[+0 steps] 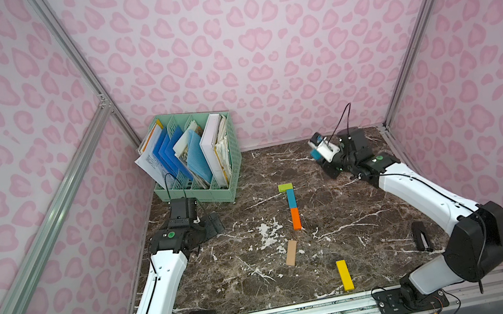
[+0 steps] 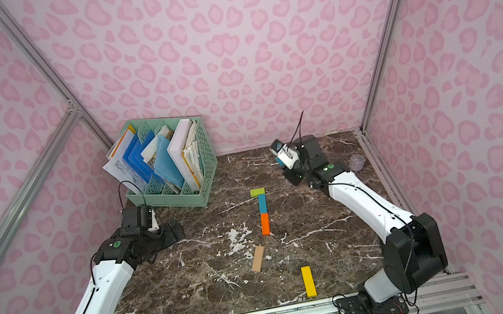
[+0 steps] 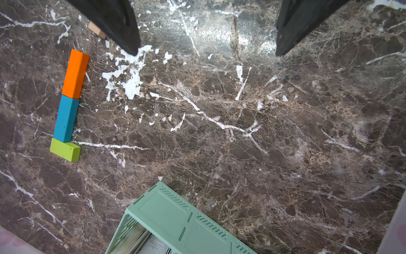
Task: Assemble a giraffe with building blocks
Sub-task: Assemble the building block at the center of the board.
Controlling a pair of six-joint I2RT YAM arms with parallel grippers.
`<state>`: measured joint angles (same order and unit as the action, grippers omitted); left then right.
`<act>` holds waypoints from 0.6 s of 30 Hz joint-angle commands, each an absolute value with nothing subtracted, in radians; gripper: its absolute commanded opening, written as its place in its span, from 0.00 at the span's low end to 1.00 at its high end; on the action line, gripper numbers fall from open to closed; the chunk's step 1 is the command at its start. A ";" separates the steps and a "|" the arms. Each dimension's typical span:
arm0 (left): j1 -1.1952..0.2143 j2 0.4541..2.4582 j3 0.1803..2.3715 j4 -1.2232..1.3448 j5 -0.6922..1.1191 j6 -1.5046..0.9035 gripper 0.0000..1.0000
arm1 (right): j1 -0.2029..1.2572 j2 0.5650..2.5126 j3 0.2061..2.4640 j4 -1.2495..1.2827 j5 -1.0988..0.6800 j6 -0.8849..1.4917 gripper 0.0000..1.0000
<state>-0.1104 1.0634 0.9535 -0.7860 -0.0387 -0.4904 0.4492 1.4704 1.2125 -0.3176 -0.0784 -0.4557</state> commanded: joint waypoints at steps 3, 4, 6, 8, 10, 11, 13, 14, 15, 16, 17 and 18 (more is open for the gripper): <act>-0.110 1.059 0.957 -0.778 -0.021 -0.479 0.98 | 0.478 1.576 1.312 -0.497 -0.034 -0.684 0.00; -0.109 1.061 0.959 -0.778 -0.018 -0.477 0.98 | 0.485 1.622 1.352 -0.595 -0.006 -0.698 0.00; -0.109 1.066 0.961 -0.782 -0.016 -0.474 0.99 | 0.507 1.650 1.339 -0.638 0.040 -0.719 0.00; -0.110 1.064 0.961 -0.779 -0.015 -0.473 0.98 | 0.541 1.676 1.304 -0.639 0.136 -0.724 0.00; -0.109 1.062 0.962 -0.779 -0.015 -0.472 0.99 | 0.550 1.720 1.298 -0.668 0.151 -0.731 0.00; -0.110 1.061 0.961 -0.778 -0.012 -0.472 0.99 | 0.551 1.739 1.290 -0.672 0.152 -0.730 0.00; -0.109 1.062 0.961 -0.778 -0.012 -0.469 0.99 | 0.551 1.760 1.261 -0.657 0.148 -0.731 0.00; -0.109 1.063 0.962 -0.778 -0.013 -0.468 0.99 | 0.554 1.766 1.242 -0.641 0.141 -0.732 0.00; -0.110 1.063 0.962 -0.778 -0.011 -0.468 0.98 | 0.557 1.772 1.225 -0.625 0.137 -0.729 0.00; -0.110 1.064 0.962 -0.778 -0.010 -0.468 0.98 | 0.561 1.779 1.206 -0.606 0.137 -0.725 0.00; -0.109 1.064 0.962 -0.778 -0.008 -0.468 0.99 | 0.567 1.787 1.191 -0.592 0.138 -0.722 0.00; -0.110 1.064 0.962 -0.778 -0.006 -0.468 0.98 | 0.572 1.796 1.179 -0.580 0.138 -0.721 0.00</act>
<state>-0.1104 1.0626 0.9546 -0.7856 -0.0132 -0.4747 0.5617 1.7836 1.2003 -0.6060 0.1280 -0.7166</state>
